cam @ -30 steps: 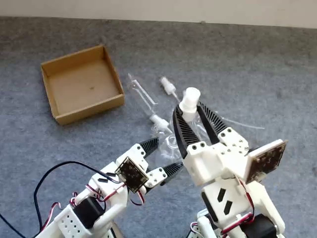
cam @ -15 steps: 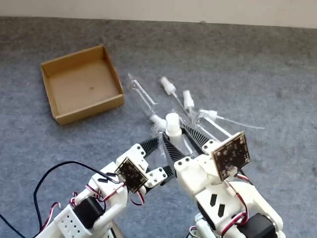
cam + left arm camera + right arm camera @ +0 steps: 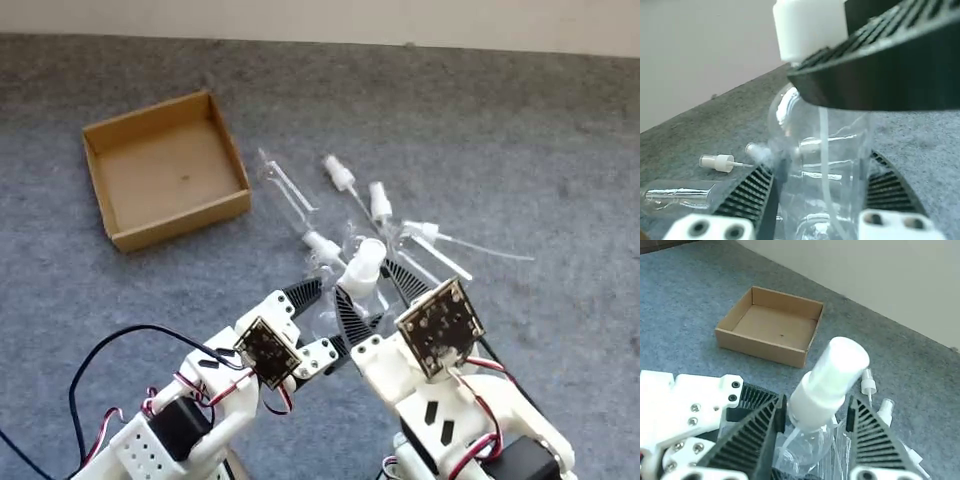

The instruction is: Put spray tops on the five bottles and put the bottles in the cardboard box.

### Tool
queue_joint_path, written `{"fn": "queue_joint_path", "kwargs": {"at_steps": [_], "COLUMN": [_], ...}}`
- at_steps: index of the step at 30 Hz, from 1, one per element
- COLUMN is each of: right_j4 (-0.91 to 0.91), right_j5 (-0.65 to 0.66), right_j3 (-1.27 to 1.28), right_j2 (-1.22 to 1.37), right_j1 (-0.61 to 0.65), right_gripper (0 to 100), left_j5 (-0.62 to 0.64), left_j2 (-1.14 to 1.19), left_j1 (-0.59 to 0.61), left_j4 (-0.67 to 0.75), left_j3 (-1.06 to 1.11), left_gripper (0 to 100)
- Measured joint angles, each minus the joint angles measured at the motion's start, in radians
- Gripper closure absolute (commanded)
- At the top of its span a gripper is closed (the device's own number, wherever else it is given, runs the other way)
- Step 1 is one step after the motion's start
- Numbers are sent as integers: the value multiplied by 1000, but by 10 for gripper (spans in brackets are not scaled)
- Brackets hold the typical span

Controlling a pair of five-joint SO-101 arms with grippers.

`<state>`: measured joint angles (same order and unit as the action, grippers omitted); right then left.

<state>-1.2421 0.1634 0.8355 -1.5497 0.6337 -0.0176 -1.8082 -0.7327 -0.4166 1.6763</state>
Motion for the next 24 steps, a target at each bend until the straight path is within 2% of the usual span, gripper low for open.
{"fn": "queue_joint_path", "kwargs": {"at_steps": [3, 9, 13, 15, 20, 24], "right_j4": [-9, -20, -38, -38, -38, -8], "right_j5": [3, 78, 86, 86, 86, 92], "right_j3": [0, 2, 41, 77, 184, 239], "right_j2": [-43, -158, -180, -180, -180, -180], "right_j1": [0, -3, -3, -3, -3, -3], "right_gripper": [826, 826, 826, 851, 993, 991], "left_j5": [0, 0, 0, 0, 0, 0], "left_j2": [0, 0, 0, 0, 0, 0], "left_j1": [3, 117, 144, 144, 209, 319], "left_j4": [0, 0, 0, 0, 0, 0], "left_j3": [0, 0, 0, 0, -8, -8], "left_gripper": [937, 937, 937, 937, 937, 937]}}
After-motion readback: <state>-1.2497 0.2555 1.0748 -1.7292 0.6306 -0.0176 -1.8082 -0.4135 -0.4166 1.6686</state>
